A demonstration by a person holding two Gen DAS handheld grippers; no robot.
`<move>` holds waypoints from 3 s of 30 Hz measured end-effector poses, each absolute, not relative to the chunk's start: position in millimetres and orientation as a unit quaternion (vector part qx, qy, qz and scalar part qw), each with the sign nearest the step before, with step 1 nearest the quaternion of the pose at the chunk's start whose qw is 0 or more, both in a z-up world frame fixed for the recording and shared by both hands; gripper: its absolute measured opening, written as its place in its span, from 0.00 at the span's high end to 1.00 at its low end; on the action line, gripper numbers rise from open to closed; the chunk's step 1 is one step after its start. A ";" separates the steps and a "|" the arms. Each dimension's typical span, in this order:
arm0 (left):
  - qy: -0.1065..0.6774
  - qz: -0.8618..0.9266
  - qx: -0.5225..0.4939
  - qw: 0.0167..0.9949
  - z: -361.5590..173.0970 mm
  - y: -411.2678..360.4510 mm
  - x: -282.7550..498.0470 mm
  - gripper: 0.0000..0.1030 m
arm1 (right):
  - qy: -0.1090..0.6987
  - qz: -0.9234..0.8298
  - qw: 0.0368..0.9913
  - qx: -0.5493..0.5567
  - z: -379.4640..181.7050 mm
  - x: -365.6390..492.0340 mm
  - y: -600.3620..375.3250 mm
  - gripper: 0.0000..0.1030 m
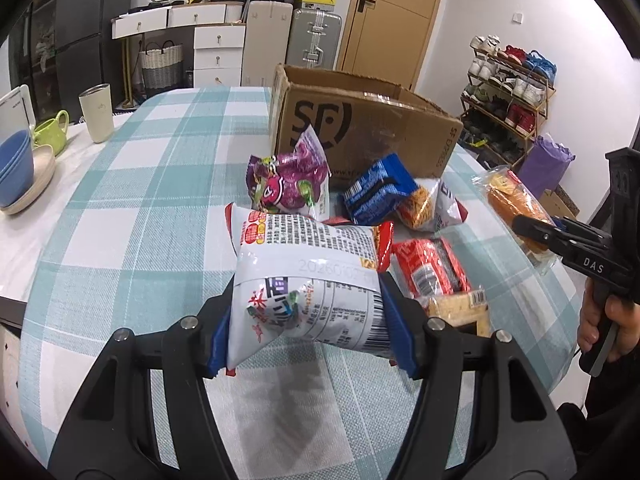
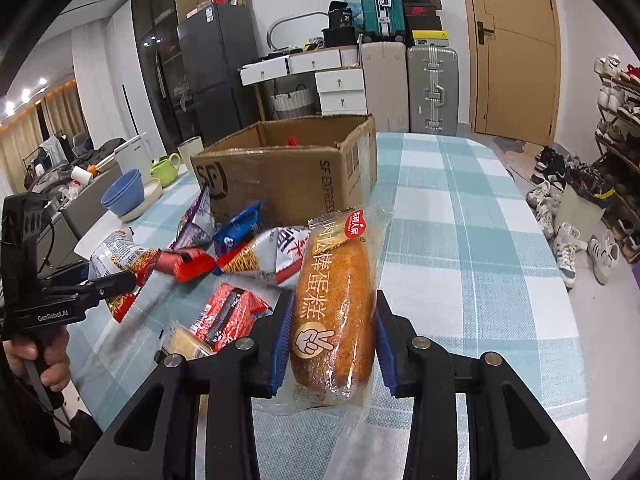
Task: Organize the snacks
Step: 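Lift both held snacks and carry them over the cardboard box, then open both tools to drop the white chip bag and bread loaf into the box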
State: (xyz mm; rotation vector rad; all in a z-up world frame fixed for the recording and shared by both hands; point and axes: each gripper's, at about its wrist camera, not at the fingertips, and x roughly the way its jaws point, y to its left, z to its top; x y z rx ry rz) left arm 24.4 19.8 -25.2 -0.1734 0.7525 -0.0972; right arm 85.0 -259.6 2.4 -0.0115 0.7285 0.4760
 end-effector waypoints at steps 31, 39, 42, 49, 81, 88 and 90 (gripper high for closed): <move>0.329 -0.035 -0.098 0.939 31.2 29.5 71.4 0.41 | 0.294 0.268 0.917 0.003 53.6 117.5 -235.9 0.64; 0.322 -0.036 -0.094 0.942 48.3 30.2 94.7 0.42 | 0.288 0.281 0.916 0.001 63.0 140.9 -223.8 0.64; 0.316 -0.037 -0.095 0.943 55.5 31.4 106.1 0.42 | 0.287 0.285 0.914 0.002 65.5 151.6 -220.4 0.64; 0.307 -0.043 -0.092 0.946 69.7 28.2 136.9 0.41 | 0.288 0.295 0.911 -0.001 68.5 169.3 -212.6 0.64; 0.342 -0.055 -0.074 0.935 56.5 4.1 252.5 0.41 | 0.338 0.303 0.891 0.011 55.4 253.6 -171.7 0.64; 0.357 -0.046 -0.056 0.931 41.4 1.3 277.6 0.41 | 0.344 0.295 0.891 0.000 51.9 271.3 -167.6 0.64; 0.359 -0.047 -0.060 0.930 37.0 3.4 282.6 0.41 | 0.347 0.292 0.891 -0.005 47.9 274.3 -166.2 0.64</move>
